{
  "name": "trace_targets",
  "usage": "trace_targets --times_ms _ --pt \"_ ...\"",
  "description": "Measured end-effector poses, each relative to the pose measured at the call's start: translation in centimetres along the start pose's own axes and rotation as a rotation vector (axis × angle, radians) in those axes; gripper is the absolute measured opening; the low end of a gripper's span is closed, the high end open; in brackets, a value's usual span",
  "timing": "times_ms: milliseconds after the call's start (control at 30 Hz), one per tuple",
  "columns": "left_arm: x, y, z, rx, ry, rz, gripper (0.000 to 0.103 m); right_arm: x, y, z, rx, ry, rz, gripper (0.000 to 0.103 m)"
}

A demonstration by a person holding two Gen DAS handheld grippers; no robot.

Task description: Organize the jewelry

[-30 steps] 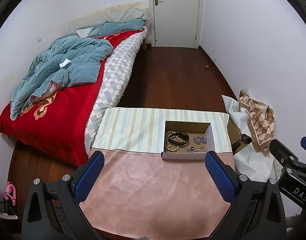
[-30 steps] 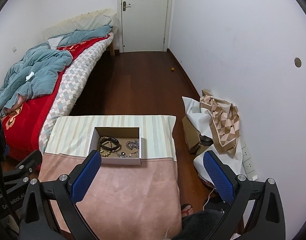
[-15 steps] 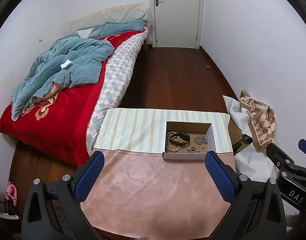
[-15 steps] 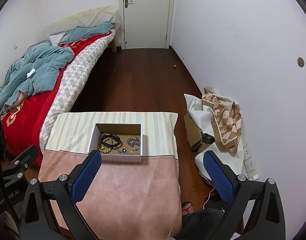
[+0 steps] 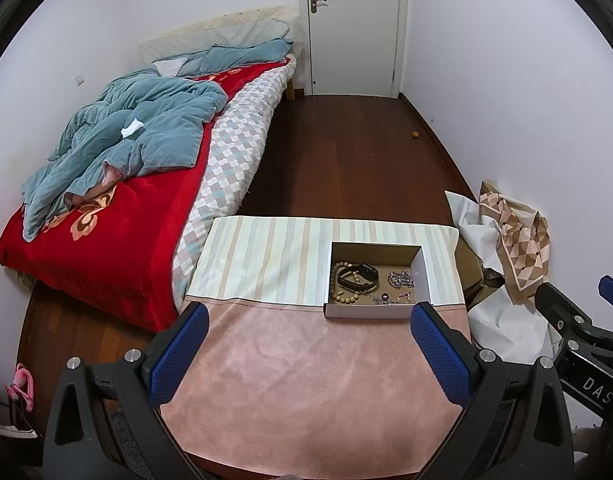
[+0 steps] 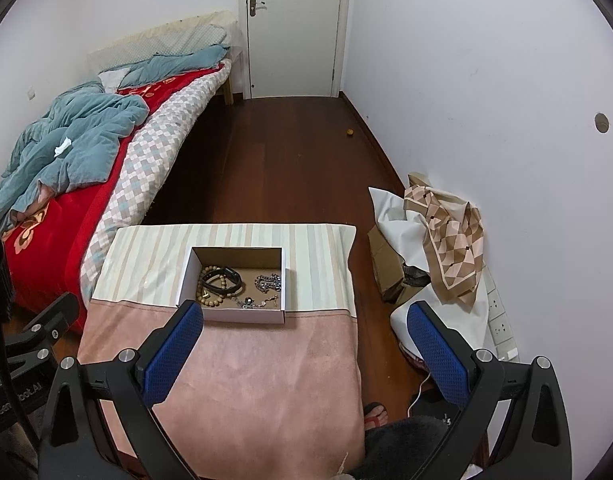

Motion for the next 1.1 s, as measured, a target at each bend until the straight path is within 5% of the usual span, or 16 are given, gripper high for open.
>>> trace_targets --times_ms 1100 --pt "-0.59 -0.22 0.70 0.004 -0.003 0.006 0.103 0.06 -0.54 0.80 0.013 0.008 0.017 0.103"
Point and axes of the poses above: each gripper's, at about its wrist camera, not at the fingertips, and z roughly against the way its jaws point, y to its left, x to its top, the point moved 4 cm from there along -z, roughly the way its jaws point, and after that the axes turned 5 degrees about y, right-handed, at the moved point
